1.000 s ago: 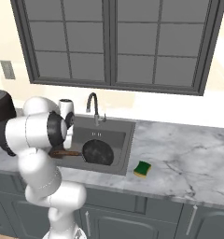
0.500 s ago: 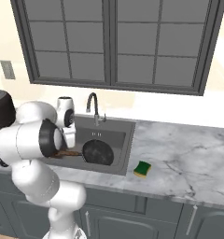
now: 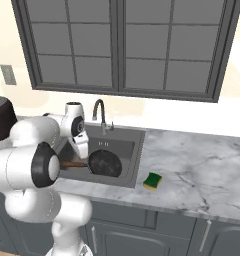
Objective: Pick the pan and sponge and place them into the sink. Then turn on the water.
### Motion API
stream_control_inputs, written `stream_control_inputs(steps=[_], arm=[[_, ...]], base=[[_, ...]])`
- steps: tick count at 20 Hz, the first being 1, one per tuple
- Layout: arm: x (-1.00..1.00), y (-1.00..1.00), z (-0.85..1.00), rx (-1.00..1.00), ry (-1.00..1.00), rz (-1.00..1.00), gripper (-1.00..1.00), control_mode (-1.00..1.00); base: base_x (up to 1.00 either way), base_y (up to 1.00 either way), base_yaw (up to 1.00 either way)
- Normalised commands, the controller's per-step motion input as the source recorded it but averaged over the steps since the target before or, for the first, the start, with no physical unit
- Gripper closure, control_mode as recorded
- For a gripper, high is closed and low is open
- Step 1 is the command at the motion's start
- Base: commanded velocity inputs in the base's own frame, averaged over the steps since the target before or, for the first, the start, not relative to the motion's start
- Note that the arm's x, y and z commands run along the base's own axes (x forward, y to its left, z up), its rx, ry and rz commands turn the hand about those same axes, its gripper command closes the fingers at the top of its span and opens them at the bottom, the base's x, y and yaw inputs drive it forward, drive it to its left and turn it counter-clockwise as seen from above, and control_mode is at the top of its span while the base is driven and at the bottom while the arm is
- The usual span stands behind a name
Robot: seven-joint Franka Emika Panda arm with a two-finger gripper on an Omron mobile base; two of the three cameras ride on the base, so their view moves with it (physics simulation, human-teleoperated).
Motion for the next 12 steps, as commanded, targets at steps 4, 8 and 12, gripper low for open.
stream_control_inputs(steps=[4, 8, 12], arm=[[-0.28, -0.28, 0.17, 0.01, -0.06, 0.13, -1.00, -1.00], [-0.27, -0.28, 0.13, 0.01, -0.04, 0.12, -1.00, -1.00], [-0.23, -0.38, 0.09, 0.00, -0.02, 0.09, -1.00, -1.00]], base=[[0.00, 0.00, 0.00], [0.00, 0.00, 0.00], [0.00, 0.00, 0.00]])
